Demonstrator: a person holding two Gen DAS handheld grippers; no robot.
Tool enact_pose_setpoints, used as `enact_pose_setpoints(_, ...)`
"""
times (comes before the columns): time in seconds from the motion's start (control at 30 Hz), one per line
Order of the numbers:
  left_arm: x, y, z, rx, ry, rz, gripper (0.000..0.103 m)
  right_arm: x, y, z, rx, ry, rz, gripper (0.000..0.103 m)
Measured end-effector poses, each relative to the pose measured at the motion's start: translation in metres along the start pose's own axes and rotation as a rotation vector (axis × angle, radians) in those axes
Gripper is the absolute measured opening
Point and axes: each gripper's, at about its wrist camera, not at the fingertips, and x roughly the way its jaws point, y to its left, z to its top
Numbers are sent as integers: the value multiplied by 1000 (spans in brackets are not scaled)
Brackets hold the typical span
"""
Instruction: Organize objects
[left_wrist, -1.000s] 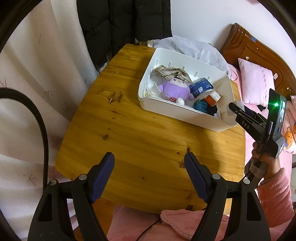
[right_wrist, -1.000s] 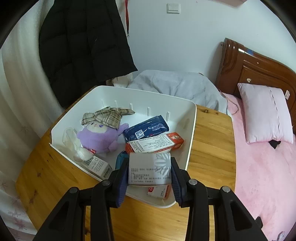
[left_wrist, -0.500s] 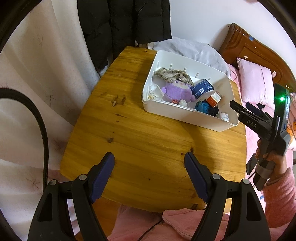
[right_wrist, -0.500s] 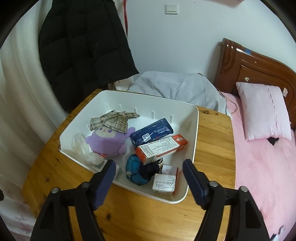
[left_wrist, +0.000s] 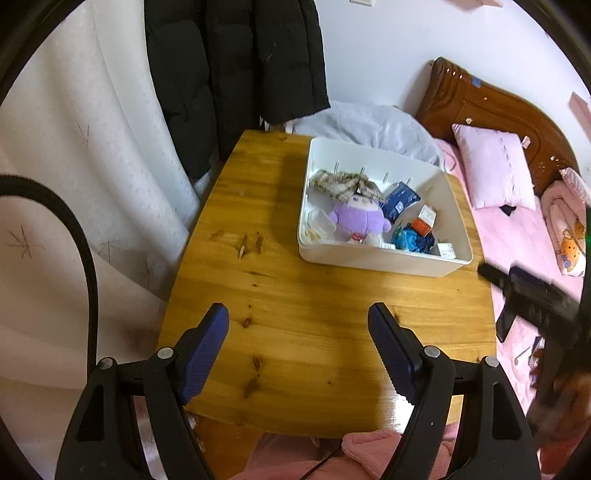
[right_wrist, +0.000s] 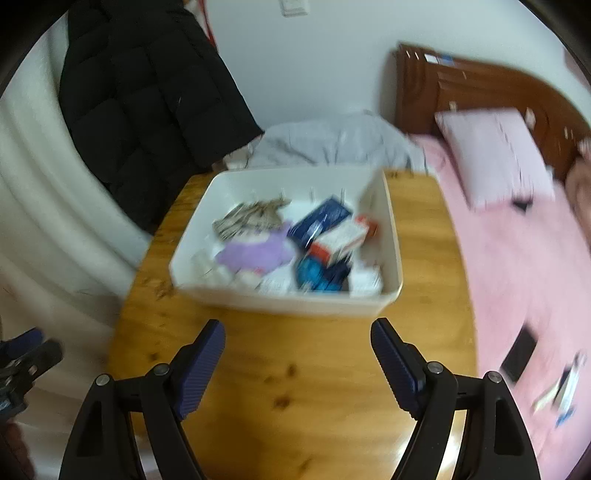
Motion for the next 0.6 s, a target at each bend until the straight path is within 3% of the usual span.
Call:
enact_pose_setpoints(0.23, -7, 16, 2, 40, -5, -14, 81, -31, 32, -41, 53, 46, -71, 82)
enact_pose_setpoints(0.4, -9, 22, -6, 95, 11, -7, 81, -50, 48, -60, 93, 27, -117, 82)
enact_pose_setpoints(0.5, -14, 25, -10, 123, 5, -19, 81, -59, 50, -66, 178, 23, -93, 82)
enact_pose_setpoints(0.6, -20, 27, -14, 136, -5, -24, 82, -67, 53, -72, 251, 9, -76, 91)
